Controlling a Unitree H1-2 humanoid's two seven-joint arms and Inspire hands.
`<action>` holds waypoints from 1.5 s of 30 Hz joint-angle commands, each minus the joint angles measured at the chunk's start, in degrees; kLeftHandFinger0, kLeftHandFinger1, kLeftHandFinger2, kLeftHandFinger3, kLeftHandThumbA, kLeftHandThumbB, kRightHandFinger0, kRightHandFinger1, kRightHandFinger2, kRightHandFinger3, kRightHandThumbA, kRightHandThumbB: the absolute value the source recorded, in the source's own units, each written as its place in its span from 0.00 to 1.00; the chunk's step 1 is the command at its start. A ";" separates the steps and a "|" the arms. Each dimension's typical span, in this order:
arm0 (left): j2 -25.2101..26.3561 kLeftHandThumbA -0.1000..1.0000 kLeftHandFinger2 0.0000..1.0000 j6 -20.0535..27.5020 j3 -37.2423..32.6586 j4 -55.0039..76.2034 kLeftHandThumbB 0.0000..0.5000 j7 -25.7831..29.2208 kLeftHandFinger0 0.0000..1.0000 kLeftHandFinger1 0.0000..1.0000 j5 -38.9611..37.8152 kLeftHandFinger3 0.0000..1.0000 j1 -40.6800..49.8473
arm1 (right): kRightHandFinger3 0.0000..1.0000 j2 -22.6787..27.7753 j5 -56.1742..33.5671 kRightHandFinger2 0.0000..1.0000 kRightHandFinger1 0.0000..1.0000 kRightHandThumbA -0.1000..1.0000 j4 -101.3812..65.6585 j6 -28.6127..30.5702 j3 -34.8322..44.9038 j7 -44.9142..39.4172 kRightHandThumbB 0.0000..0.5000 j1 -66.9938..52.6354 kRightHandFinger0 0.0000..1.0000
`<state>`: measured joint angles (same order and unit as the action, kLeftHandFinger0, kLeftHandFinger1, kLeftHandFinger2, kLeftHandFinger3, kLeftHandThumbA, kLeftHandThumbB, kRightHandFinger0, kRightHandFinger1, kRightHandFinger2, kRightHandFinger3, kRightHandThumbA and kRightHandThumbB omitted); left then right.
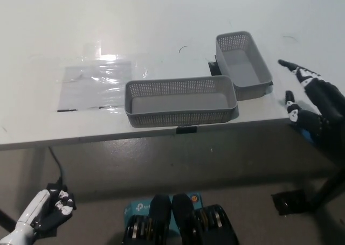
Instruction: The robot uses its right hand to pick up the grey box kept on the middle on the desk and place it on top of another box next to it in a right angle
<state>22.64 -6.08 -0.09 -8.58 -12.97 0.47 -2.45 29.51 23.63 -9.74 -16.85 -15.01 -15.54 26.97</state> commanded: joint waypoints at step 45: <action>1.64 0.00 0.00 -1.14 2.11 2.32 1.00 -1.99 0.00 0.00 -0.21 0.02 -2.15 | 1.00 -2.98 20.48 1.00 1.00 0.49 20.80 0.09 -15.39 -12.92 1.00 18.21 1.00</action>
<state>22.75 -6.75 1.01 -8.01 -14.79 0.76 -4.16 26.92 43.03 10.85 -16.75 -30.95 -28.23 44.36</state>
